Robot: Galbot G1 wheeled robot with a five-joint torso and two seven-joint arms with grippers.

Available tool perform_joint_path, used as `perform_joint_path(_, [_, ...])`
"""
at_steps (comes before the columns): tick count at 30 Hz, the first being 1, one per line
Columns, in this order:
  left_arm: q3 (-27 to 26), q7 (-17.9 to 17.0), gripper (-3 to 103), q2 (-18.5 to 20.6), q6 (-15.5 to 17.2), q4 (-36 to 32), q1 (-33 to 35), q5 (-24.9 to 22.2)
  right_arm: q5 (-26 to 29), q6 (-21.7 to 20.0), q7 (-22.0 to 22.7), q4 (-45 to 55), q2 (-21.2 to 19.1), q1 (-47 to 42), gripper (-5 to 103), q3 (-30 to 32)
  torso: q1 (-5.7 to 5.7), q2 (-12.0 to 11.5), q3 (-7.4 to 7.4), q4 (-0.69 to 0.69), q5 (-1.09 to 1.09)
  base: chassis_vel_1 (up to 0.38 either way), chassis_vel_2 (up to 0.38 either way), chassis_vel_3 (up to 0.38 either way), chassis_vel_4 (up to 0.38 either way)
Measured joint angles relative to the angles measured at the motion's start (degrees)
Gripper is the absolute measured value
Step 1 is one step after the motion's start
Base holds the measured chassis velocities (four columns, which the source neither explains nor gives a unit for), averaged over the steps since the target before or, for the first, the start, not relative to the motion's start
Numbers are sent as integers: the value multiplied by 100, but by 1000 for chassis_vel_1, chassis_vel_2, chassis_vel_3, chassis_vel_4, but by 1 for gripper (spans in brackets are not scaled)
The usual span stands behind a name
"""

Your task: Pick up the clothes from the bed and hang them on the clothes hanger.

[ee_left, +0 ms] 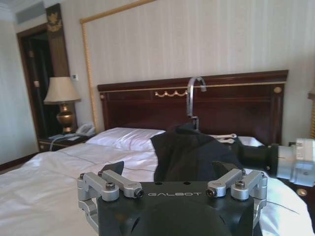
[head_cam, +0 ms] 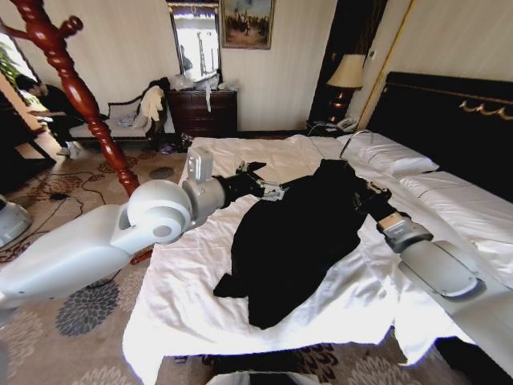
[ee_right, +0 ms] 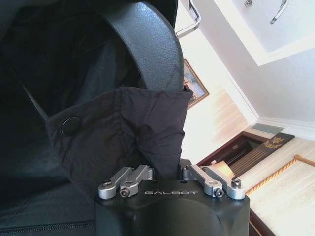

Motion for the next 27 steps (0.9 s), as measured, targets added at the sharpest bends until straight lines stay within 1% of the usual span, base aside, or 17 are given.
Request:
perform_joint_path(3, [256,17,100,-250,14,129,-134,41,-58,34,-11,13,-27,-3,21,2,0,0,0,0,0,0,0,0,0])
perform_joint_path(4, [256,17,100,-250,14,129,-134,41,-58,34,-11,13,-27,-3,21,2,0,0,0,0,0,0,0,0,0])
perform_joint_path(7, [485,-2,100,-513,50,339,-192,175,-75,44,-14,37,-26,54,21,-9,0,0,0,-1,1,0,0,0,0])
perform_joint_path(13, [578,-15,100,-695,81,544,-244,203,-102,85,-14,65,-21,-13,21,8,0,0,0,2,-1,0,0,0,0])
perform_joint_path(18, [694,-61,100,-895,112,663,-292,64,-217,167,-19,78,15,-71,21,0,0,0,0,0,1,0,0,0,0])
perform_joint_path(24, [837,-61,100,-955,178,736,-298,65,-306,247,-26,94,-4,-92,21,8,0,-1,0,1,1,0,0,0,0])
perform_joint_path(27, [873,-111,100,-1057,183,774,-286,66,-360,293,-31,115,-20,-130,21,35,0,0,0,1,0,0,0,0,0])
